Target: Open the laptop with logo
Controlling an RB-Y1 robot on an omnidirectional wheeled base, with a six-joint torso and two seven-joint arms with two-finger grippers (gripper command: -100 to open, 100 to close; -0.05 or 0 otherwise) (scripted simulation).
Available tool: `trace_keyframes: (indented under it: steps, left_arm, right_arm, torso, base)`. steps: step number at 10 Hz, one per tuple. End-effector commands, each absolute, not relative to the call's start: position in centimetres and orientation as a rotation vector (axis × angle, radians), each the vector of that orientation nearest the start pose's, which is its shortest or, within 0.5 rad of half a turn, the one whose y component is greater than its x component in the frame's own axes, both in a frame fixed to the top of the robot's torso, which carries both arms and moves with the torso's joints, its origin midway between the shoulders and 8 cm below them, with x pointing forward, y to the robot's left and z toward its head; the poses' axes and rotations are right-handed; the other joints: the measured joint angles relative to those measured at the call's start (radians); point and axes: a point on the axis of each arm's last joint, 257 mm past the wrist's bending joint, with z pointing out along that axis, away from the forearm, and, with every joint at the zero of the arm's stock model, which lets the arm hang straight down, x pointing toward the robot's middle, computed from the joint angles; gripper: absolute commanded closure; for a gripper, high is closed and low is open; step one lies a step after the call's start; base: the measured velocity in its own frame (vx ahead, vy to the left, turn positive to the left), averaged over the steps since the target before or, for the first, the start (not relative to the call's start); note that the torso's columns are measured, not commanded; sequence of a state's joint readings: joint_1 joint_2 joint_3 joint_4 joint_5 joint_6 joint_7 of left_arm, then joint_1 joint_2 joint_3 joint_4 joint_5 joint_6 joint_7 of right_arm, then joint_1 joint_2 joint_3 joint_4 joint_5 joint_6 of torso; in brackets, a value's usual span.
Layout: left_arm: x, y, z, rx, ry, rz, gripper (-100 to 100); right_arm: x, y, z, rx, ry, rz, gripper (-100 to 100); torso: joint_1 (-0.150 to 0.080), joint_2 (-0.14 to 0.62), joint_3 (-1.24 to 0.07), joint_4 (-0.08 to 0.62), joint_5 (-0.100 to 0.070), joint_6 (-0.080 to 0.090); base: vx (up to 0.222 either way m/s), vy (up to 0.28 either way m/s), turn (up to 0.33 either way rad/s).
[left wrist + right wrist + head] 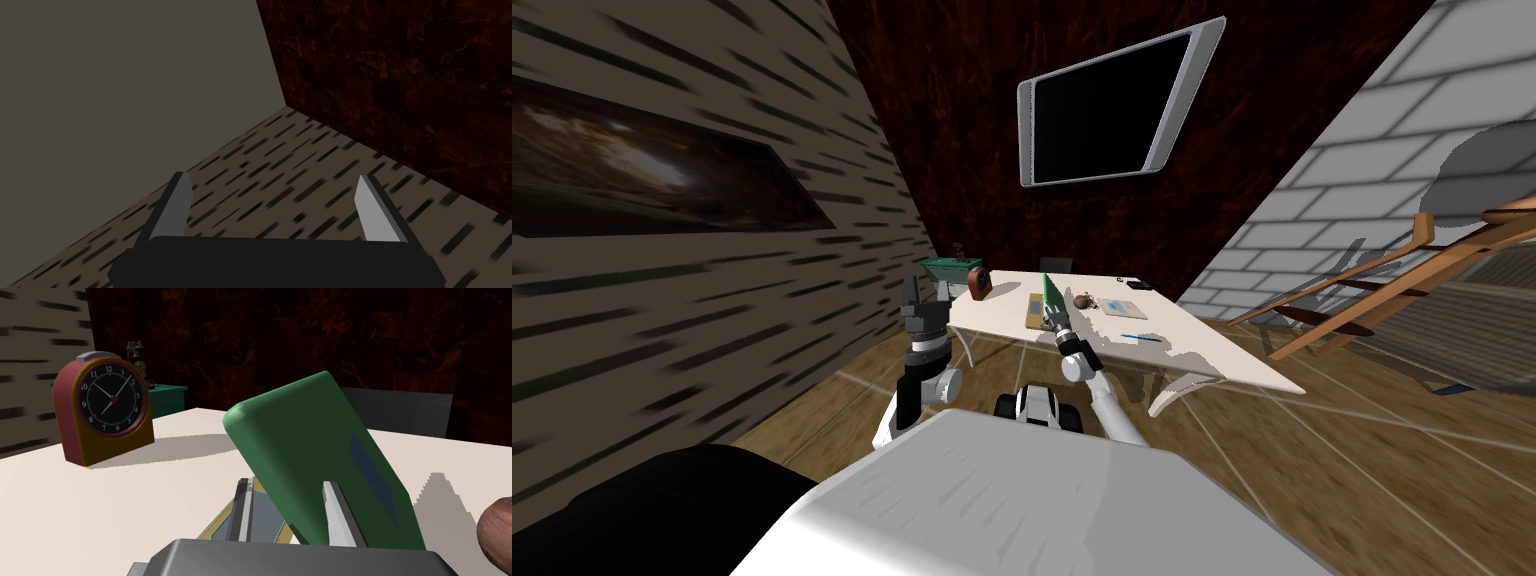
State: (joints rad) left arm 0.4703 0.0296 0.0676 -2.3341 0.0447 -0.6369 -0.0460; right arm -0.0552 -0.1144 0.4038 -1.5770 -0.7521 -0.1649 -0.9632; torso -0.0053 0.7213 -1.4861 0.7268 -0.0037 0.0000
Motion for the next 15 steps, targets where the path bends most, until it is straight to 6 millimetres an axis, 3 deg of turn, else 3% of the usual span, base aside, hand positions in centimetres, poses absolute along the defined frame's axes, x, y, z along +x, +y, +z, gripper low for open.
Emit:
trace_keyframes:
  steps: [1,5,12,13,15]
  left_arm:
    - [30.3,29.0,8.2,-0.461,0.465,-1.276,0]
    - [30.3,29.0,8.2,-0.461,0.465,-1.276,0]
    - [30.3,29.0,8.2,-0.461,0.465,-1.276,0]
    - [30.3,29.0,8.2,-0.461,0.465,-1.276,0]
    - [30.3,29.0,8.1,-0.461,0.465,-1.276,0]
  right_arm:
    - [52.2,-6.0,-21.7,-1.973,-0.364,-2.141,100]
    - [52.5,-6.2,-24.5,-2.062,-0.497,-2.138,100]
    - [52.6,-6.3,-25.4,-2.090,-0.543,-2.135,100]
    - [53.5,-5.6,-22.6,-2.040,-0.572,-2.166,-100]
    - [54.1,-5.3,-21.5,-2.029,-0.589,-2.156,-100]
  torso:
    - [0.000,-0.001,0.000,-0.002,0.000,0.000]
    - [-0.002,-0.004,-0.003,-0.005,-0.001,0.002]
    - [-0.003,-0.005,-0.003,-0.005,-0.001,0.003]
    - [-0.004,-0.005,-0.003,-0.004,-0.002,0.002]
    - [0.005,0.011,0.007,0.008,0.003,0.000]
  base:
    - [-0.005,0.028,0.039]
    - [-0.007,0.035,0.025]
    - [-0.001,0.009,0.004]
    - [-0.031,0.033,-0.131]
    - [-0.015,0.049,-0.103]
